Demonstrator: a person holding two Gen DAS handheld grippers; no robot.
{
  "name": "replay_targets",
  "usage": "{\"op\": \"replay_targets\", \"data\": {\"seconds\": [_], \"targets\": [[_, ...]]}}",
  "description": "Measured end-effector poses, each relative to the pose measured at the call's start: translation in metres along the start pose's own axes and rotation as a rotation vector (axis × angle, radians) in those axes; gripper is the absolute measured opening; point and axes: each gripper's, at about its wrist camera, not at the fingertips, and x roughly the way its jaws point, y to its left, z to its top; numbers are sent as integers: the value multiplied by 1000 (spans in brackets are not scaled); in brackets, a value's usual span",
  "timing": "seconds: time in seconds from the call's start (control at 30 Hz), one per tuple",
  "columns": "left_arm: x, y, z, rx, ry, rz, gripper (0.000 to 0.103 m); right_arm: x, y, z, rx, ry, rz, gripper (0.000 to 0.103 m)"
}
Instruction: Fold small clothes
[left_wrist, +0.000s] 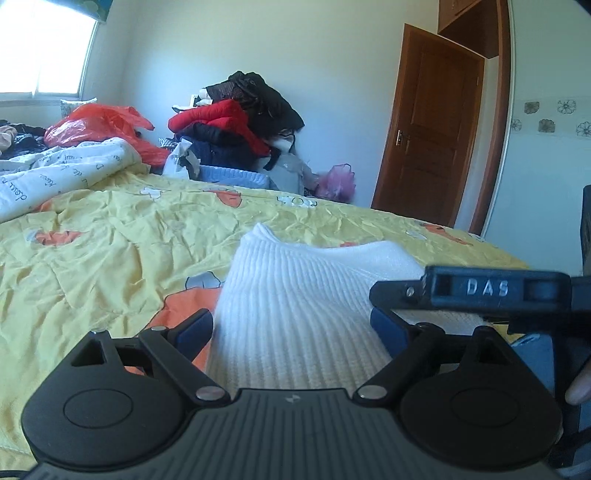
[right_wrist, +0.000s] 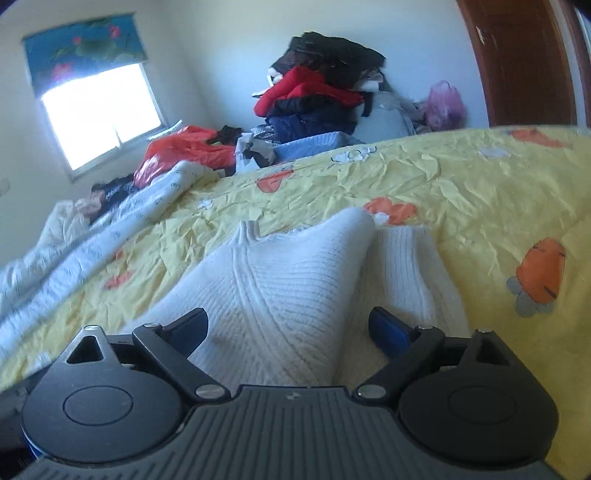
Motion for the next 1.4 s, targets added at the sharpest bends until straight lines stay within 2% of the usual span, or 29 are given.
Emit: {"op": "replay_targets", "data": {"seconds": [0.1, 0.33, 0.63, 0.8, 0.83, 0.9, 0.97, 1.07, 1.4], "targets": [[2, 6, 0, -28, 7, -19, 93, 0, 10, -1, -49, 12, -36, 93], [4, 10, -2, -56, 17, -35, 95, -3, 8, -7, -50, 6, -26, 93], [2, 11, -4, -62, 14, -41, 95, -17, 5, -27, -53, -89, -47, 89], [0, 11, -5, -53, 5, -30, 95, -41, 2, -41, -39, -167, -86, 89], [0, 10, -5, -51, 3, -28, 95, -48, 3, -45, -37, -185, -103, 90], [-1, 9, -5, -45, -2, -23, 95, -62, 5, -53, -42, -201, -144, 99], [-2, 8, -6, -36, -8, -19, 95, -72, 0, -60, -8, -198, -174, 102], [-3, 5, -6, -21, -15, -9, 95, -78, -15, -62, 86, -176, -148, 102], [-2, 7, -6, -30, -7, -24, 95, -61, -35, -63, 209, -117, -74, 102]]}}
